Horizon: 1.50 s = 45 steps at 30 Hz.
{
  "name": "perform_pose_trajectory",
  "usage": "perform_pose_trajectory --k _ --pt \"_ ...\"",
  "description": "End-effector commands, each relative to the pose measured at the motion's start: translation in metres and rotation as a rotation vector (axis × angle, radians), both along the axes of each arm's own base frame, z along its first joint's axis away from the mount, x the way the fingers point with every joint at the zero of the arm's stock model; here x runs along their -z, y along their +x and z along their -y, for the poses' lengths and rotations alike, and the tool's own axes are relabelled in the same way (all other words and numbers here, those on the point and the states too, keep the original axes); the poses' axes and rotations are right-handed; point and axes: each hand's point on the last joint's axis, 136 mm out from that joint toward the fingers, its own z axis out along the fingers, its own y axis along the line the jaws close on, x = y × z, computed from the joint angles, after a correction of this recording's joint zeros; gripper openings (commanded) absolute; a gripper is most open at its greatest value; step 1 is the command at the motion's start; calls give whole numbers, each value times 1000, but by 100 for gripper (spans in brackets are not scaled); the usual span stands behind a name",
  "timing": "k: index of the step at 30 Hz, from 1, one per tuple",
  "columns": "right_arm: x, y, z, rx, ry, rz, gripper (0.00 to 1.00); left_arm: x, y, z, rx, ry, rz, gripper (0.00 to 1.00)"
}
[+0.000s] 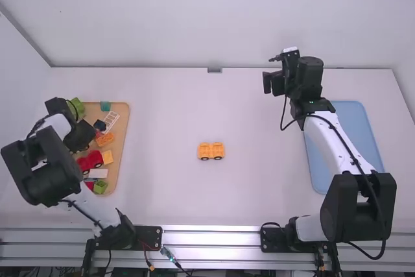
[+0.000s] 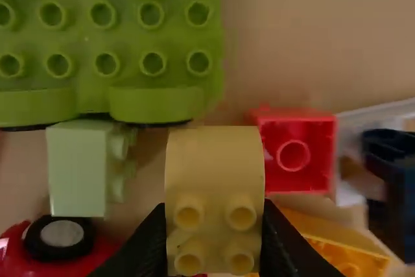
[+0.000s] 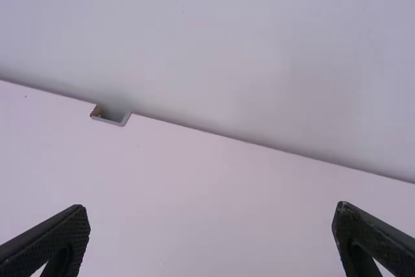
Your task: Assemble lego blocks to make yellow taxi
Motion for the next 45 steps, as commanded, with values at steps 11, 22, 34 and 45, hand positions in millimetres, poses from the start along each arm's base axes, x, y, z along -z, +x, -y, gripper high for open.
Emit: perform_pose_trajectory --k 11,22,34,45 --pt "-32 3 -2 -7 16 72 99 -78 3 110 -36 73 90 2" --pt "-26 0 -2 -8 11 46 99 -49 -15 264 -118 -146 82 2" --pt "-21 -2 -2 -7 10 24 99 -18 -32 350 -311 -364 -9 2" --pt "-21 -2 -2 -7 10 24 99 23 -27 354 -543 -287 -33 2"
